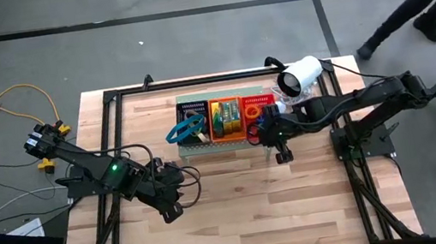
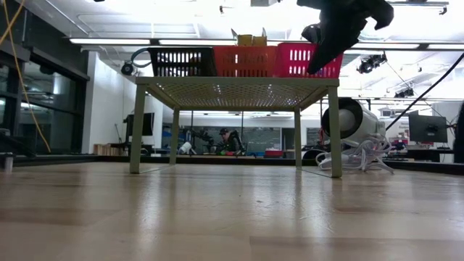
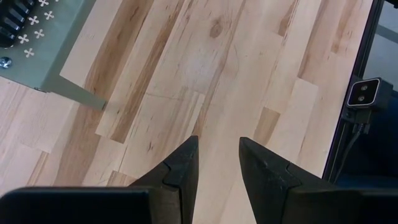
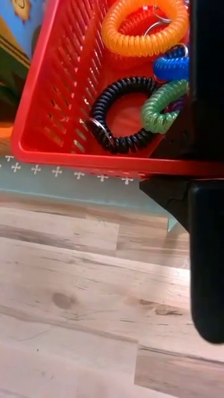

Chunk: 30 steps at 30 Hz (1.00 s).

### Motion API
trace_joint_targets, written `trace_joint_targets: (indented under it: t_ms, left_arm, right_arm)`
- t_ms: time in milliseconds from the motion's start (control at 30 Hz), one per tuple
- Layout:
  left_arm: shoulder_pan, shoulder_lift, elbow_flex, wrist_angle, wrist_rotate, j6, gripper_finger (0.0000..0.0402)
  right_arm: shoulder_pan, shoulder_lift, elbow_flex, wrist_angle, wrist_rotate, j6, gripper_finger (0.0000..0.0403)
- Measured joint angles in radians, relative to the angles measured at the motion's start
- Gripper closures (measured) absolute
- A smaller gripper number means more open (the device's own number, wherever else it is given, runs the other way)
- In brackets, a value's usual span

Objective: Pick & Place Office Desk Supplies
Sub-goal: Put the red bin with spring keychains on the shelf

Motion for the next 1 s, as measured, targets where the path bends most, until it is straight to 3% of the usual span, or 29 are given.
trace_joint_targets:
  t_ms: [1000]
  left_arm:
    - [0.000, 0.000, 0.000, 0.000, 0.000, 0.000, 0.0291]
  right_arm:
    - [-0.038, 0.002, 0.025, -0.003, -0.065, -0.015, 0.0400]
